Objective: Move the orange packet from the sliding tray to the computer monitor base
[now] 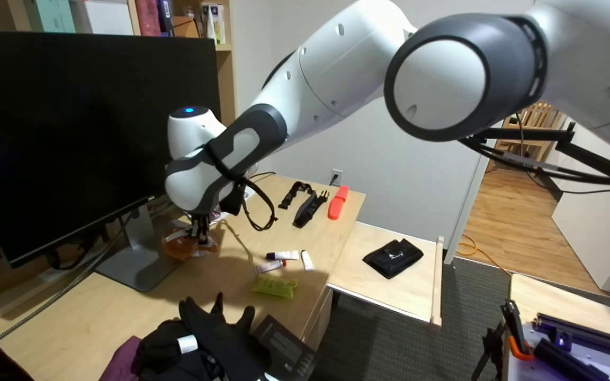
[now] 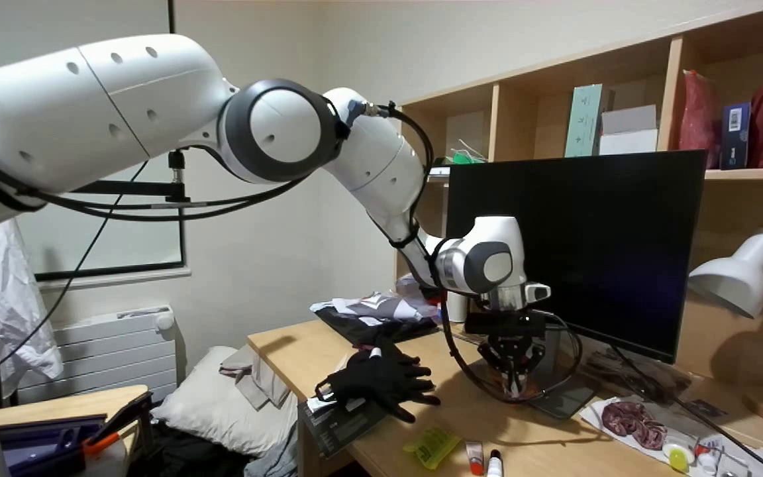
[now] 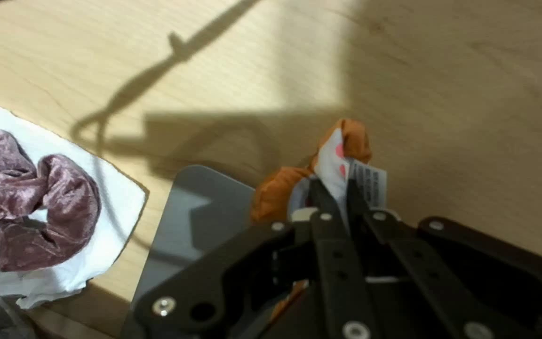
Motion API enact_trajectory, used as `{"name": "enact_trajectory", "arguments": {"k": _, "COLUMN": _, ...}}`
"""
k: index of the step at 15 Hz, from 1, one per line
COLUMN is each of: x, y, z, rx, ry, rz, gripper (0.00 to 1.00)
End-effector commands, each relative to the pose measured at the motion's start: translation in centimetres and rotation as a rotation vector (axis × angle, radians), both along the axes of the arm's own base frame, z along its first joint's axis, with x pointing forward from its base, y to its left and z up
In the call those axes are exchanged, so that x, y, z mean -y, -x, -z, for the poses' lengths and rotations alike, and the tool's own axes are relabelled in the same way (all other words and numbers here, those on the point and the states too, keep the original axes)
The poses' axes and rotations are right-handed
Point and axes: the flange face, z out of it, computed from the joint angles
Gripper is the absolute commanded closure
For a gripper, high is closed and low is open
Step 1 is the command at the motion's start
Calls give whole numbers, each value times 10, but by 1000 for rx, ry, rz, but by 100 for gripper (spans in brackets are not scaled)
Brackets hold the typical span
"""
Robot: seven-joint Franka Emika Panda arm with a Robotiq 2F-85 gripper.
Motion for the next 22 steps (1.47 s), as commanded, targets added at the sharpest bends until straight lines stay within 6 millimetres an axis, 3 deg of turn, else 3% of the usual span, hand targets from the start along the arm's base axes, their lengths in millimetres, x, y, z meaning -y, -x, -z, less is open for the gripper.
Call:
{"name": "enact_trajectory", "arguments": {"k": 1, "x": -1, "y": -15, "z": -1, "rx": 17, "ry": 10, "rz": 8, "gripper": 66}}
{"name": "enact_trajectory", "arguments": {"k": 11, "x": -5, "y": -17, "z": -25, "rx": 66, "ry": -24, "rz": -71, "gripper": 3}}
{"name": "enact_trajectory", "arguments": {"k": 17, "x": -12, "y": -11, "z": -64, "rx": 61, "ry": -88, "rz": -93, "gripper": 0}}
{"name": "enact_trajectory", "arguments": {"k": 22, "x": -11, "y": 20, "z": -92, "rx": 33, "ry": -111, "rz": -58, "gripper": 0}}
